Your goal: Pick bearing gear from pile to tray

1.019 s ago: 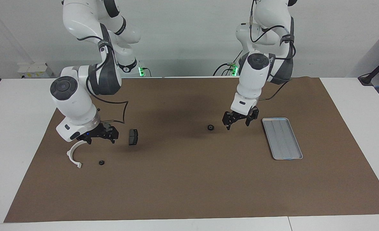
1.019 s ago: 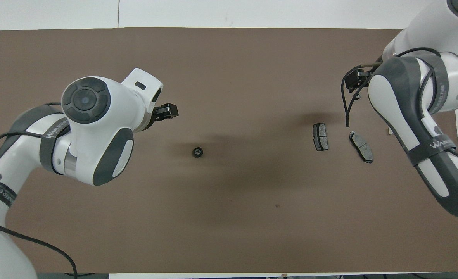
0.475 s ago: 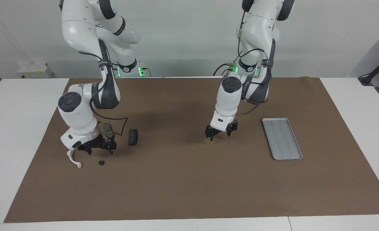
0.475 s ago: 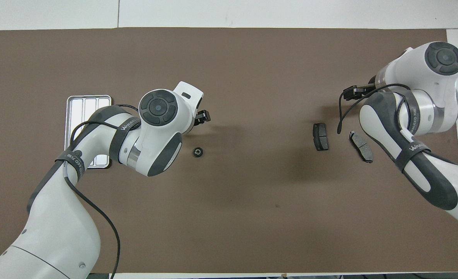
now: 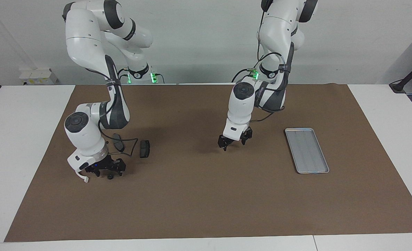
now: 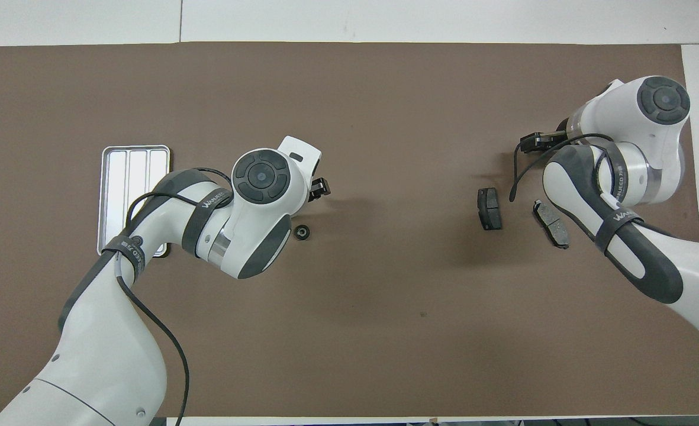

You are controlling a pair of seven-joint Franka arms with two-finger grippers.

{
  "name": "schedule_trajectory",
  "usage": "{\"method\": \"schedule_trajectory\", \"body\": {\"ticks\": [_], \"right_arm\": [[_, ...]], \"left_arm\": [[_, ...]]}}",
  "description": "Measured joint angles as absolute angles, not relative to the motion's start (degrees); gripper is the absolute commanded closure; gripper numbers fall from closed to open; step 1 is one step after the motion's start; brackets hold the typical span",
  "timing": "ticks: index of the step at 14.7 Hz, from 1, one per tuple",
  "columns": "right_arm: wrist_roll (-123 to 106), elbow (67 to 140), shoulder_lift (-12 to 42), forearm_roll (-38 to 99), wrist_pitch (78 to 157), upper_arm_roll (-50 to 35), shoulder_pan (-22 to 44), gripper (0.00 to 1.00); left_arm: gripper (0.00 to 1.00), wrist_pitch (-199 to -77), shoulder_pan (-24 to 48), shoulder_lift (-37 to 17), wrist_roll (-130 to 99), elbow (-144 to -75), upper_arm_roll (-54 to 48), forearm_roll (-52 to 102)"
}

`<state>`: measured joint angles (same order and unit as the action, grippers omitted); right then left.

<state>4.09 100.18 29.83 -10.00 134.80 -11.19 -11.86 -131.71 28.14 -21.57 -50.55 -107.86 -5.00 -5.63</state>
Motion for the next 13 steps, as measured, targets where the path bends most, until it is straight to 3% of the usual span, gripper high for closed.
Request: {"method": "schedule_trajectory", "body": {"ticks": [10,13], "right_arm": [[9.6,99.1,31.1,-11.2,134.8,-11.2,-11.6,0.12],[9.7,98.6,31.7,-11.4,134.8,-11.2,-11.7,0.26]], "left_arm": [[0.03,-131.9,29.3,-20.4,-51.7,-112.3,-5.2,-5.7],[0.07,-132.2,31.0,-19.9,-53.5,-112.4,-5.2,-5.7]]}}
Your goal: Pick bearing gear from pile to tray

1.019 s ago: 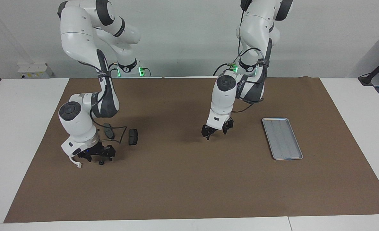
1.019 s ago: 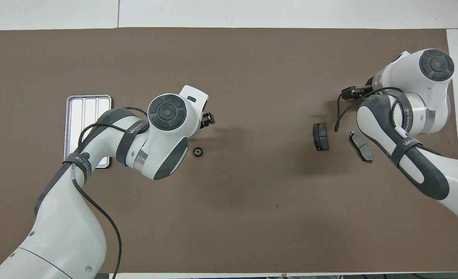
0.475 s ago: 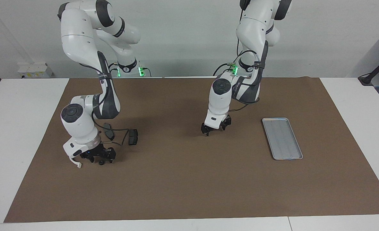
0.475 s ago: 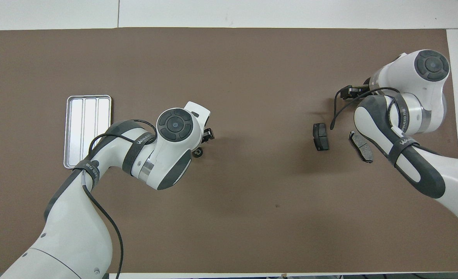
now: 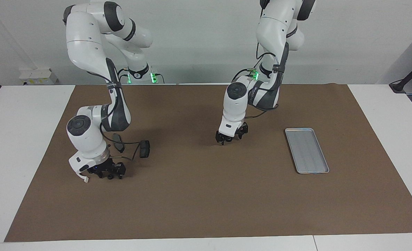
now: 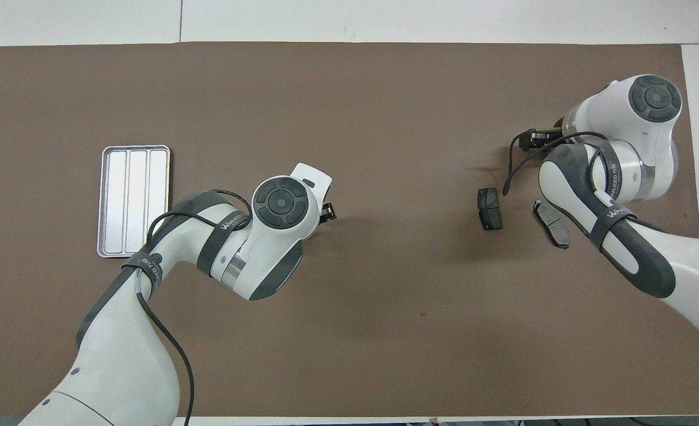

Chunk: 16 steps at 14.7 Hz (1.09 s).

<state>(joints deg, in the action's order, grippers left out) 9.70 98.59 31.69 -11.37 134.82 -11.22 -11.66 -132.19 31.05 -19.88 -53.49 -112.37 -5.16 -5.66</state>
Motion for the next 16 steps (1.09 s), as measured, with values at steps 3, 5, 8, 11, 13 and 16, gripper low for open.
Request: {"method": "schedule_trajectory", "body": {"ticks": [3,5,8,11,13,16], "right_arm": [[9.7,98.2,31.9,-11.4,134.8,-11.2,-11.8,0.49],[9.7,97.7,31.8,-11.4,134.8,-11.2,-11.8,0.65],[9.8,97.4,31.8,-11.4,134.8,-11.4,-11.8,0.84],[9.9,97.4,31.8,-11.4,134.7,-11.4,-11.8,1.00],[9.9,97.4,31.8,-11.4,134.7,-11.4,-11.8,1.00],[9.9,97.1,31.8,-11.5,133.7,-11.4,-11.8,1.00]], "left_arm": [[0.08,-132.5,31.8,-19.6,-54.4,-112.4,-5.2,-5.7],[0.08,-132.6,31.8,-19.6,-54.5,-112.5,-5.1,-5.7],[0.08,-132.7,31.8,-19.6,-54.5,-112.9,-4.9,-5.7],[0.09,-133.6,31.8,-19.4,-54.5,-114.3,-4.6,-5.7],[0.21,-135.7,31.8,-19.0,-54.5,-116.2,-4.6,-5.7],[0.67,-137.1,31.8,-18.1,-54.5,-117.6,-4.5,-5.7]]}}
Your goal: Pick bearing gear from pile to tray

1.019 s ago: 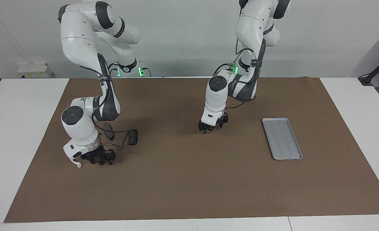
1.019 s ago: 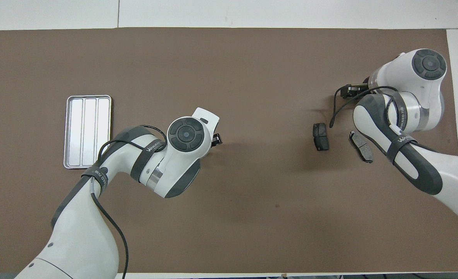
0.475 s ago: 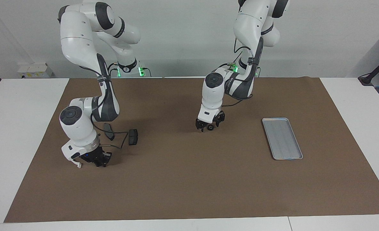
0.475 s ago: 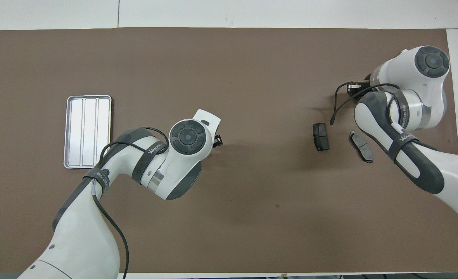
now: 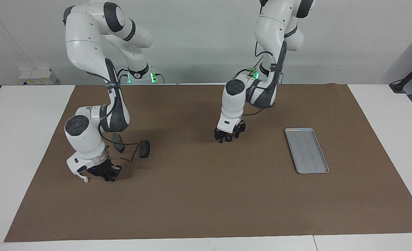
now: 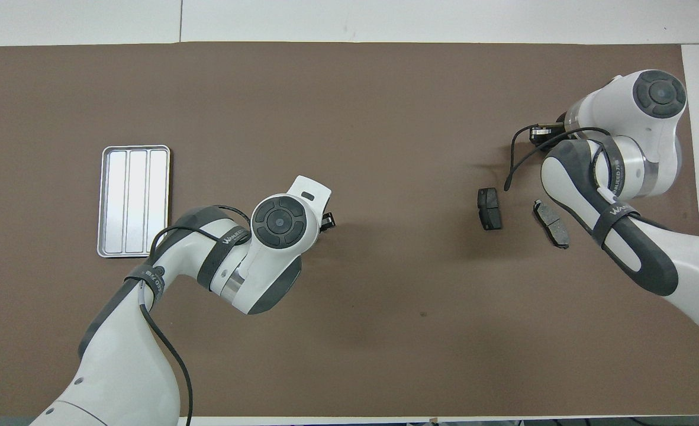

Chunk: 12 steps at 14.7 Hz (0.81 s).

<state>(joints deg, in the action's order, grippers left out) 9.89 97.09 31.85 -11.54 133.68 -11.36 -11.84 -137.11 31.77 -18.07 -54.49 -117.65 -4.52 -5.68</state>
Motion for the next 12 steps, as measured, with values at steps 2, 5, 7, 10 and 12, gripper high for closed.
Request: {"method": "schedule_trajectory", "body": {"ticks": [2,5,7,10,12], "right_arm": [[9.9,95.1,31.8,-12.9,128.3,-11.4,-11.8,1.00],[8.7,88.2,30.6,-13.8,115.1,-11.9,-11.1,1.00],[6.9,84.2,28.2,-13.8,106.8,-12.1,-9.9,1.00],[4.3,80.7,23.5,-13.8,97.2,-13.9,-9.2,1.00],[4.1,79.3,20.7,-13.8,91.9,-15.9,-9.1,1.00]], "left_arm": [[0.99,-137.2,31.8,-17.4,-54.6,-117.8,-4.5,-5.7],[1.00,-137.3,31.7,-17.1,-54.7,-118.0,-4.5,-5.7],[1.00,-137.3,31.2,-17.0,-54.3,-117.9,-4.3,-5.7],[1.00,-134.4,27.8,-15.5,-47.7,-115.0,-3.9,-5.8],[1.00,-124.4,23.3,-13.3,-39.7,-107.7,-3.7,-5.8]]}}
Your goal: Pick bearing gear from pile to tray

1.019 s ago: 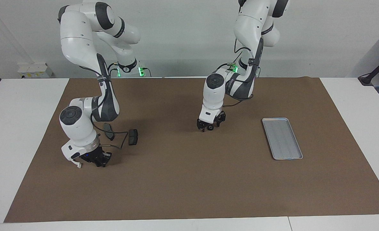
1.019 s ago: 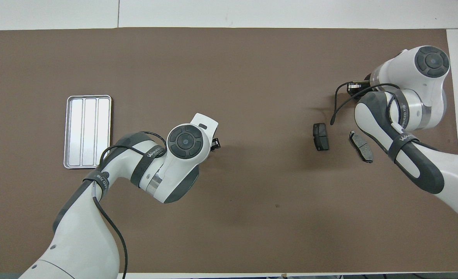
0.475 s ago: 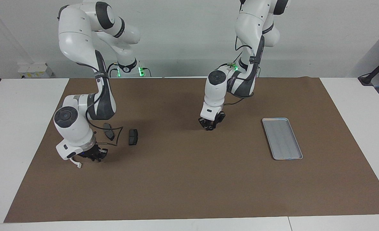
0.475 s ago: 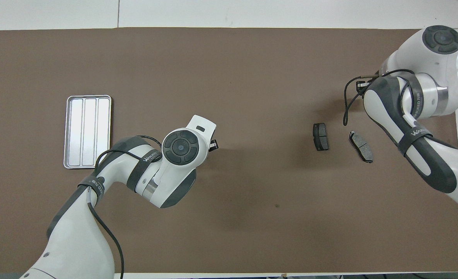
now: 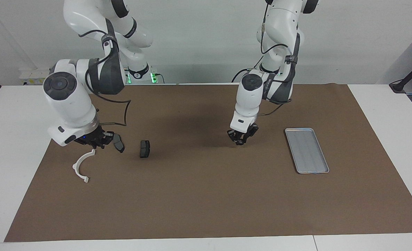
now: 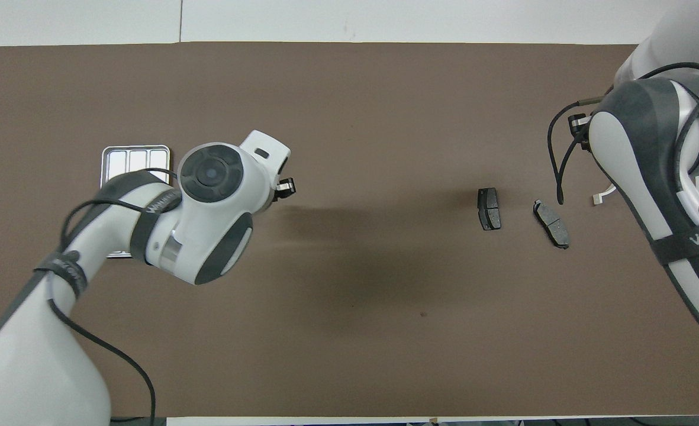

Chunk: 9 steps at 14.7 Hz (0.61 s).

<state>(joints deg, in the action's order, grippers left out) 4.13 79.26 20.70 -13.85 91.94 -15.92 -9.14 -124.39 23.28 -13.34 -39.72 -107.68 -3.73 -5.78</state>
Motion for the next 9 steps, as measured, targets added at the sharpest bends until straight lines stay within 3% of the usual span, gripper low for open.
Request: {"method": "schedule_trajectory", "body": {"ticks": [4,9], "right_arm": [[10.8,77.9,16.5,-10.9,84.8,-21.6,-8.7,1.00],[40.9,77.6,15.9,-5.1,86.6,-24.9,1.0,1.00]], "left_arm": [[1.00,-110.8,13.2,-10.7,-24.6,-93.9,-3.3,-5.8],[1.00,-110.1,-0.7,-11.5,-2.7,-92.9,-3.0,-5.8]]}}
